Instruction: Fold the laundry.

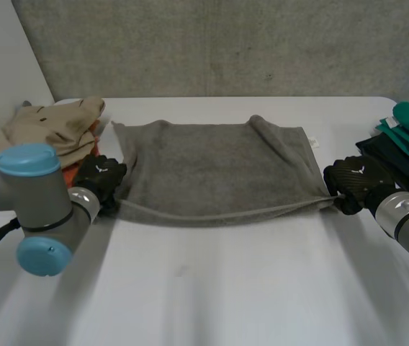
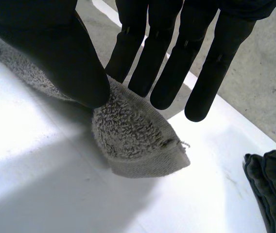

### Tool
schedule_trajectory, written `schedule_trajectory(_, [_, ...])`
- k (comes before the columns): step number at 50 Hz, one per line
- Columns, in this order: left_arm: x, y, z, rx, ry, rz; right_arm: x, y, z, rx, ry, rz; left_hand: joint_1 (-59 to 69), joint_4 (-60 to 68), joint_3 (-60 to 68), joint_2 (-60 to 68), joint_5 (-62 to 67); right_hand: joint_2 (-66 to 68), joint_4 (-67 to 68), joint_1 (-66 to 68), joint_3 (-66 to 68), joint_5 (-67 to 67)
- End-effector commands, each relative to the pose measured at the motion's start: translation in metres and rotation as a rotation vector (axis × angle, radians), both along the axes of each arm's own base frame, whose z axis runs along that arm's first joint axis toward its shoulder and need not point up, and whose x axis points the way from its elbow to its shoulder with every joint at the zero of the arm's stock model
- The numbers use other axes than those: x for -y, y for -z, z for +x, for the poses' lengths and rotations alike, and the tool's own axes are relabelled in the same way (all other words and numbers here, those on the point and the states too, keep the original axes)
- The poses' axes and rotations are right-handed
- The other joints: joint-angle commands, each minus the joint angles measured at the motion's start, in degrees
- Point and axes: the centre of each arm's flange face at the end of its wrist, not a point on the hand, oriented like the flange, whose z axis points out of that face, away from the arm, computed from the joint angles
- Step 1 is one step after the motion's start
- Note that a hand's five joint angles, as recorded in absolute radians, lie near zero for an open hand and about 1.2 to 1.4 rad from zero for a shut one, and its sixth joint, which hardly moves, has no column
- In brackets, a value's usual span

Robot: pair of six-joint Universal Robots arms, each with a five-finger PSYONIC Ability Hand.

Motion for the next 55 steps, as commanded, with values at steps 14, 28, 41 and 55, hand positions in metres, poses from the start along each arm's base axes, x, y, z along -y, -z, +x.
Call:
schedule_trajectory(14, [0.001,-0.012,0.011,0.035,-0.076,0.062,0.007,-0.012,-0.008,-0.003,0.034,-0.017,-6.25,-6.09,-6.36,-6.26,-5.94,12.75,11.45,15.91,11.76,13.93])
schedule_trajectory(28, [-0.007,-0.017,0.023,0.046,-0.066,0.114,-0.002,-0.030,-0.016,-0.048,0.036,0.034,41.67,41.84,41.56,41.66,41.98,12.75,11.45,15.91,11.76,13.93])
schedule_trajectory(41, [-0.094,-0.035,0.051,0.440,0.122,0.421,-0.052,-0.050,-0.061,-0.477,-0.143,0.344,41.67,41.84,41.56,41.66,41.98,12.75,11.45,15.91,11.76,13.93])
schedule_trajectory(55, [-0.102,-0.052,0.024,0.559,0.182,0.269,-0.050,-0.050,-0.051,-0.503,-0.167,0.293,41.67,41.84,41.56,41.66,41.98,12.75,11.45,15.91,11.76,13.93])
